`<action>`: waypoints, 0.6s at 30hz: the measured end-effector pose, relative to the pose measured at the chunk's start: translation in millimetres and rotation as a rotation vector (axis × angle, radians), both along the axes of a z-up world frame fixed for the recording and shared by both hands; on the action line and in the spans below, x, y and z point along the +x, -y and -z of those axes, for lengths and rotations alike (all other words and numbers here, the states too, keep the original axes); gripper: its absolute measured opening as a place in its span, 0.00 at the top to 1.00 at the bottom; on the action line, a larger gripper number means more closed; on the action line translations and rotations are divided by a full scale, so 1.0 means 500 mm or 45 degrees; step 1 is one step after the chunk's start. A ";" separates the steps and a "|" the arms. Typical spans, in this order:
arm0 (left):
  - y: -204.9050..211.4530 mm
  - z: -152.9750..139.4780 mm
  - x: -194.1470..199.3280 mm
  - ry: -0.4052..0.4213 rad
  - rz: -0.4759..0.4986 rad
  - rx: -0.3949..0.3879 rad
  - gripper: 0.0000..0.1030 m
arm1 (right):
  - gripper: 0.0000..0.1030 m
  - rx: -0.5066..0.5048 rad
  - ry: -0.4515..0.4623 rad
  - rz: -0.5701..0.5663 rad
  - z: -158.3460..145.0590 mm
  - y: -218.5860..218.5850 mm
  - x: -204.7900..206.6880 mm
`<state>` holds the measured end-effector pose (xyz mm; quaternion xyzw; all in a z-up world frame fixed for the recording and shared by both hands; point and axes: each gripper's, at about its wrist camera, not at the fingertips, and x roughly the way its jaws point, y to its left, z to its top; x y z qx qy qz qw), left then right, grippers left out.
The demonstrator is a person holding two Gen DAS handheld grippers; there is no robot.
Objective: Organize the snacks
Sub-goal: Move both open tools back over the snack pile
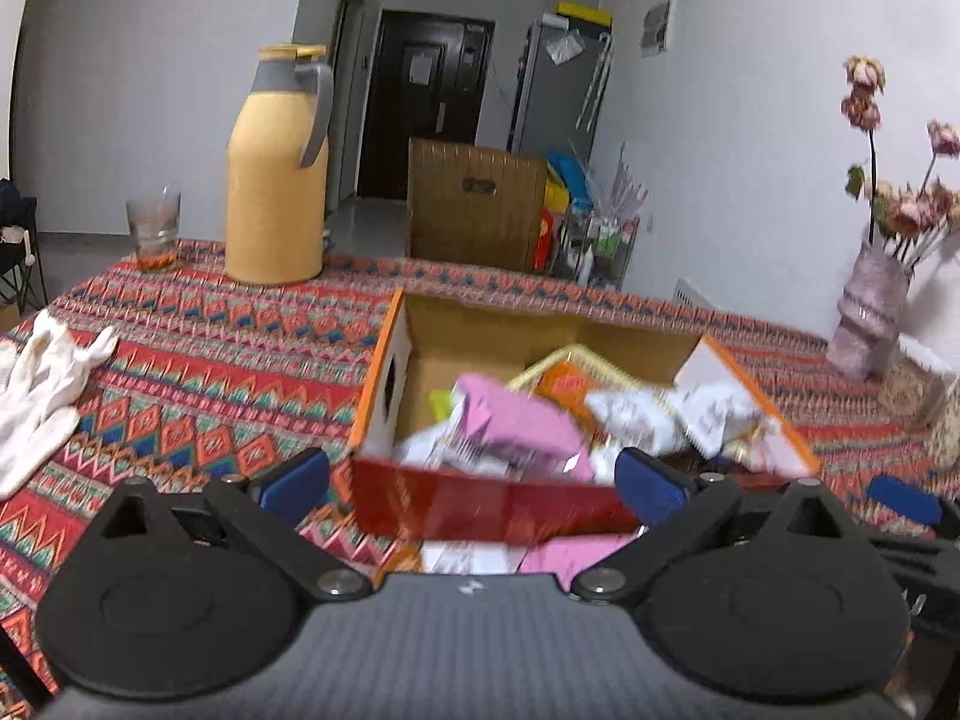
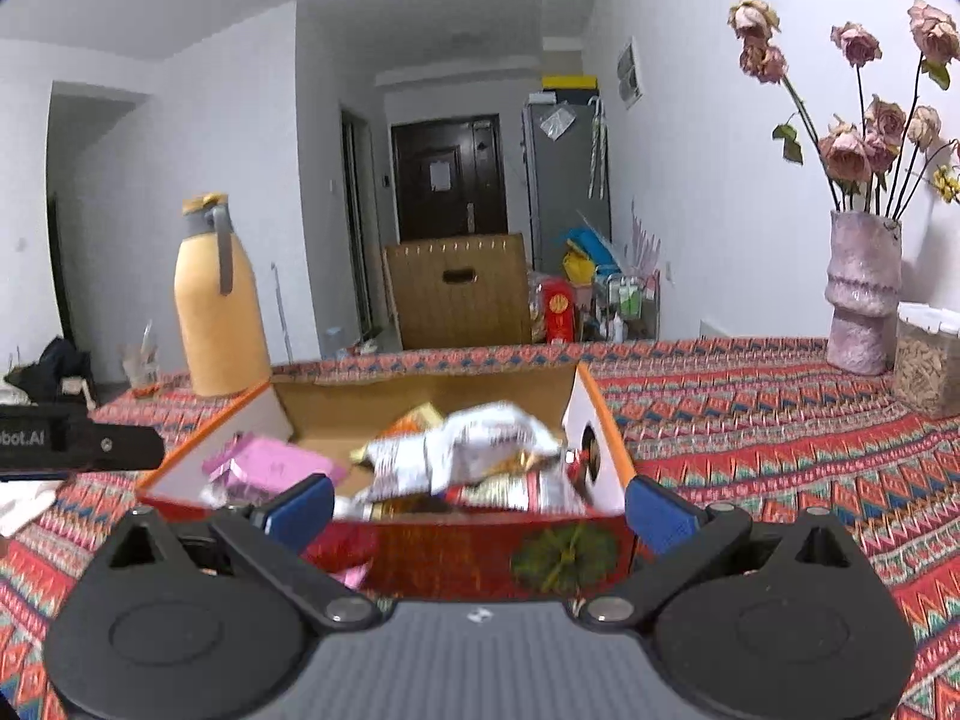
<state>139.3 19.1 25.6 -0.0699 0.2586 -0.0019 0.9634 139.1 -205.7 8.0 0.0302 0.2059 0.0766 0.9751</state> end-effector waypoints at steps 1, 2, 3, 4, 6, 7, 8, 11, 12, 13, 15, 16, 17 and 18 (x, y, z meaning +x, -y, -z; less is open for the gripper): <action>-0.005 0.009 -0.006 -0.017 0.001 0.012 0.00 | 0.00 -0.006 -0.017 -0.003 0.006 -0.001 -0.004; -0.009 0.017 -0.010 -0.031 -0.001 0.022 0.00 | 0.00 -0.012 -0.039 -0.005 0.014 -0.002 -0.008; -0.014 0.026 -0.014 -0.048 -0.002 0.030 0.00 | 0.00 -0.018 -0.056 -0.007 0.021 -0.004 -0.010; -0.019 0.036 -0.017 -0.066 -0.004 0.036 0.00 | 0.00 -0.026 -0.080 -0.012 0.028 -0.005 -0.013; -0.027 0.053 -0.022 -0.096 -0.005 0.044 0.00 | 0.00 -0.037 -0.126 -0.033 0.043 -0.007 -0.017; -0.031 0.062 -0.024 -0.110 -0.005 0.049 0.00 | 0.00 -0.041 -0.143 -0.039 0.049 -0.009 -0.020; -0.034 0.070 -0.025 -0.122 -0.008 0.057 0.00 | 0.00 -0.049 -0.163 -0.042 0.056 -0.010 -0.023; -0.040 0.092 -0.030 -0.140 -0.006 0.056 0.00 | 0.00 -0.068 -0.212 -0.050 0.072 -0.013 -0.025; -0.041 0.097 -0.031 -0.142 -0.006 0.055 0.00 | 0.00 -0.074 -0.227 -0.056 0.077 -0.014 -0.024; -0.042 0.101 -0.033 -0.142 -0.006 0.055 0.00 | 0.00 -0.081 -0.244 -0.065 0.081 -0.016 -0.023; -0.042 0.109 -0.032 -0.141 0.000 0.049 0.00 | 0.00 -0.093 -0.297 -0.090 0.094 -0.020 -0.013; -0.043 0.113 -0.032 -0.142 0.004 0.043 0.00 | 0.00 -0.098 -0.324 -0.090 0.102 -0.022 -0.008; -0.045 0.116 -0.033 -0.139 0.010 0.036 0.00 | 0.00 -0.108 -0.348 -0.090 0.109 -0.024 -0.003; -0.045 0.119 -0.033 -0.137 0.014 0.029 0.00 | 0.00 -0.114 -0.364 -0.096 0.114 -0.027 0.001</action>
